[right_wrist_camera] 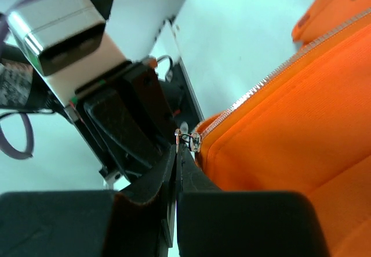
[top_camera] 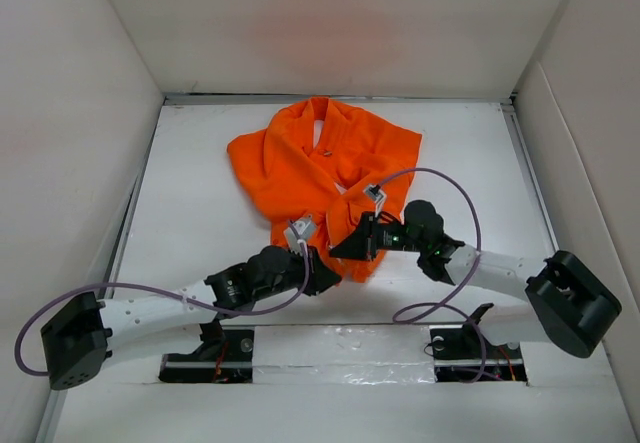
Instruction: Zip up the jacket
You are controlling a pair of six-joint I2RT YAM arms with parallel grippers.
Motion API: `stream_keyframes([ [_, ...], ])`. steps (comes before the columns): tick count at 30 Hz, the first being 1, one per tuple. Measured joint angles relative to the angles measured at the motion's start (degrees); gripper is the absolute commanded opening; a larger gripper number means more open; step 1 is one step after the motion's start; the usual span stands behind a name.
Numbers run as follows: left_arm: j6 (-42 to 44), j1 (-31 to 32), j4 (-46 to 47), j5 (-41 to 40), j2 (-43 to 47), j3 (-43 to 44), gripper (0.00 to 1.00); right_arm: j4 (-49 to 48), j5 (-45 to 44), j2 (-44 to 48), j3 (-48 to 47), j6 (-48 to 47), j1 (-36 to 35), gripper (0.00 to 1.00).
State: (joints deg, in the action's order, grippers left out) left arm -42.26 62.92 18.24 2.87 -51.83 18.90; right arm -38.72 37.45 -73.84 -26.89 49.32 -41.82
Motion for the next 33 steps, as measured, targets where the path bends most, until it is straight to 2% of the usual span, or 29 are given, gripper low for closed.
stream_keyframes([
  [8, 0.2, 0.1, 1.7, -5.8, 1.3, 1.0, 0.0, -2.6, -0.5, -4.3, -4.7, 2.5, 4.9, 0.0],
  [13, 0.6, -0.3, 3.5, -11.1, 1.6, 1.4, 0.0, -2.6, 1.8, -13.0, -14.3, 1.6, 10.3, 0.0],
  [17, 0.7, -0.5, 3.1, -14.0, 2.3, 1.4, 0.0, -10.1, 5.6, -22.0, -18.8, 5.8, 13.5, 0.0],
  [19, 0.5, -0.5, 1.3, -12.9, 3.0, 1.4, 0.0, -12.3, 5.5, -25.2, -20.5, 6.4, 14.2, 0.0],
  [23, 0.2, 3.6, -8.9, -6.2, 5.3, 1.2, 0.0, -18.8, -1.3, -28.2, -26.3, 6.8, 19.4, 0.0],
  [30, -1.6, 3.8, -14.2, -5.8, 9.4, 0.9, 0.0, -19.9, -4.0, -27.5, -34.9, 5.5, 24.7, 0.0],
  [32, -1.7, 3.8, -15.0, -8.0, 10.1, 1.0, 0.14, -20.6, -3.5, -27.2, -35.9, 5.3, 24.2, 0.0],
  [33, -1.5, 3.8, -15.2, -9.6, 10.6, 1.2, 0.34, -20.5, -3.3, -26.6, -35.3, 4.8, 23.6, 0.0],
])
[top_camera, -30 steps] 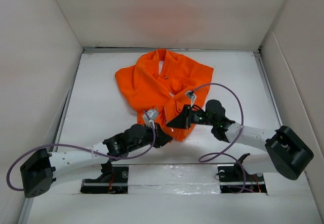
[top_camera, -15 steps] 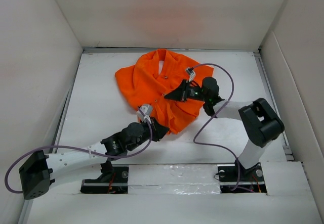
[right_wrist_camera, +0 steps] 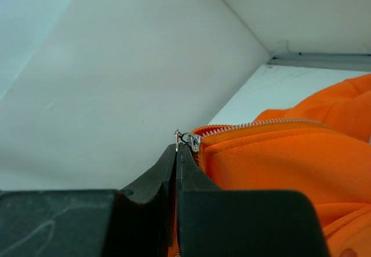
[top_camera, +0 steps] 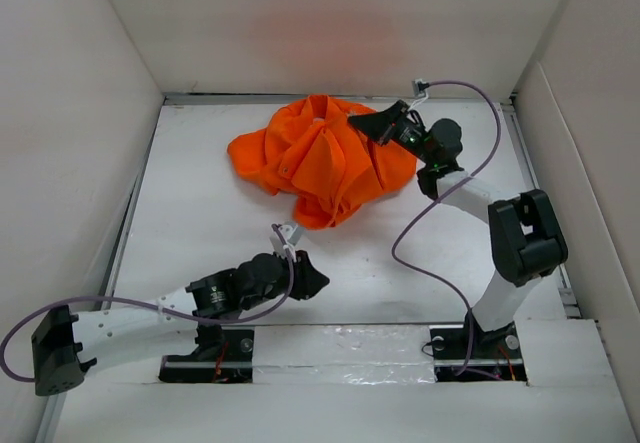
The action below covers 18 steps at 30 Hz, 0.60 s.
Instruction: Zip up the jacket
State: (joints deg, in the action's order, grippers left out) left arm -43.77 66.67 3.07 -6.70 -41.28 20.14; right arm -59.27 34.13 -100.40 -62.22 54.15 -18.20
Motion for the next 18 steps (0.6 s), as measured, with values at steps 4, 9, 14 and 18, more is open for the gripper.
stream_keyframes([
  [4, 2.6, 0.0, -0.4, -6.7, -0.9, 6.4, 0.6, -0.6, 1.0, 5.1, 8.2, -1.7, -3.7, 0.0],
  [9, 5.0, 0.0, 6.9, -11.5, -4.1, 14.1, 0.77, -4.0, 2.7, 10.5, 20.2, -1.9, -7.8, 0.0],
  [14, 5.9, 0.0, 9.5, -15.0, -8.0, 15.0, 0.81, -6.4, 2.2, 13.9, 27.0, -1.8, -9.4, 0.0],
  [18, 6.9, 0.0, 9.1, -16.5, -13.5, 16.0, 0.81, -8.8, 1.6, 15.3, 29.3, -1.3, -11.5, 0.0],
])
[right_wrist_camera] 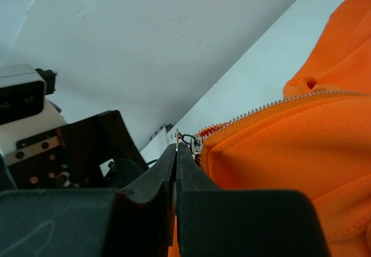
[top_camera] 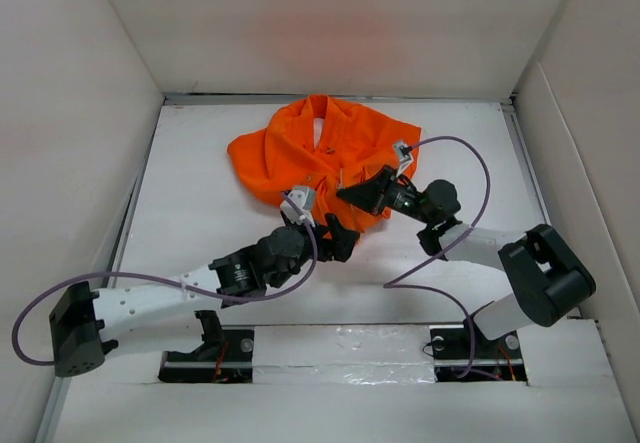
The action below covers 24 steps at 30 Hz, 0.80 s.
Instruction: Zip up the jacket
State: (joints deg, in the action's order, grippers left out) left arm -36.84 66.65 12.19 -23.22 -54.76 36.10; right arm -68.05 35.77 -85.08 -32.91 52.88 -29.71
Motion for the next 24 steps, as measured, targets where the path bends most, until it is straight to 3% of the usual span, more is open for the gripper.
stream_keyframes([
  [7, 1.1, 0.0, 1.1, -1.5, -4.5, 0.9, 0.8, -2.2, -0.4, 0.0, 0.0, 2.0, -2.2, 0.0],
  [11, 1.5, 0.0, 2.6, -3.7, -5.6, 1.2, 0.69, -2.7, -0.4, 0.0, 0.0, 3.0, -2.8, 0.0],
  [14, 2.2, 0.0, 4.1, -5.3, -7.0, 1.2, 0.46, -2.8, -0.4, 0.0, 0.0, 3.5, -3.1, 0.0],
  [18, 3.1, 0.0, 5.6, -6.4, -9.4, 1.6, 0.0, -3.0, -0.4, 0.0, 0.0, 4.0, -3.4, 0.0],
  [24, 3.4, 0.0, 5.2, -6.6, -6.5, 0.3, 0.0, -1.8, 0.3, 0.0, -1.7, 4.1, -2.8, 0.0],
])
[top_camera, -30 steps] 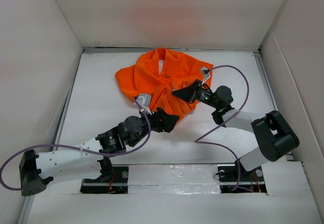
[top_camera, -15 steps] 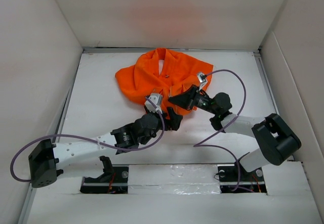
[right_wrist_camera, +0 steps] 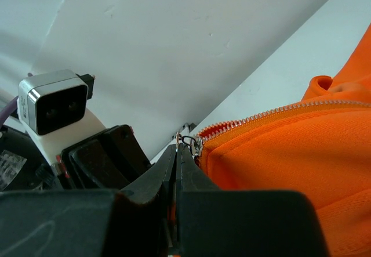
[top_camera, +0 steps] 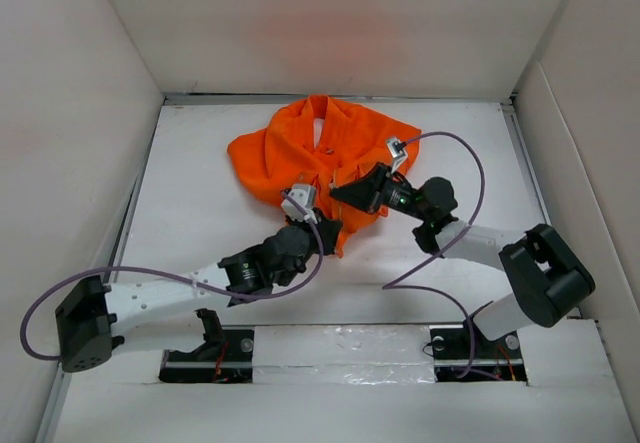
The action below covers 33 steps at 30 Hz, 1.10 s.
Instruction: Zip up the jacket
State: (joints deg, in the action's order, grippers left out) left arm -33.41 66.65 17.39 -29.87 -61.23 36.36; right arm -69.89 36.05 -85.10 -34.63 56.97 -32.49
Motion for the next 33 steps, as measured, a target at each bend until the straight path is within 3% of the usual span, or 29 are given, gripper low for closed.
stream_keyframes([
  [6, -3.6, -1.6, 1.7, 0.5, 13.7, -5.0, 0.0, 8.7, 7.2, -2.4, -12.5, 1.0, 2.6, 0.0],
  [14, -9.2, -3.4, -3.1, -3.0, 27.8, -9.4, 0.0, 8.4, 18.4, -20.3, -33.2, 11.9, 3.3, 0.0],
  [18, -10.6, -3.3, -8.7, -2.7, 29.9, -10.3, 0.0, 1.1, 17.5, -31.5, -42.1, 24.7, 6.9, 0.0],
  [21, -11.6, -3.3, -10.5, -2.4, 25.5, -10.1, 0.0, -0.9, 15.3, -35.8, -44.5, 31.3, 8.9, 0.0],
  [26, -12.3, 0.5, -24.8, 6.4, 19.2, -10.8, 0.0, 0.3, 1.2, -31.1, -44.7, 28.3, 20.6, 0.0],
  [30, -13.5, 0.5, -31.3, 6.3, 24.0, -11.4, 0.0, 2.3, -0.8, -19.5, -40.9, 19.2, 30.6, 0.0],
  [33, -13.7, 0.5, -33.7, 4.7, 27.0, -9.9, 0.0, -0.1, 1.9, -9.8, -30.9, 12.6, 31.7, 0.0],
])
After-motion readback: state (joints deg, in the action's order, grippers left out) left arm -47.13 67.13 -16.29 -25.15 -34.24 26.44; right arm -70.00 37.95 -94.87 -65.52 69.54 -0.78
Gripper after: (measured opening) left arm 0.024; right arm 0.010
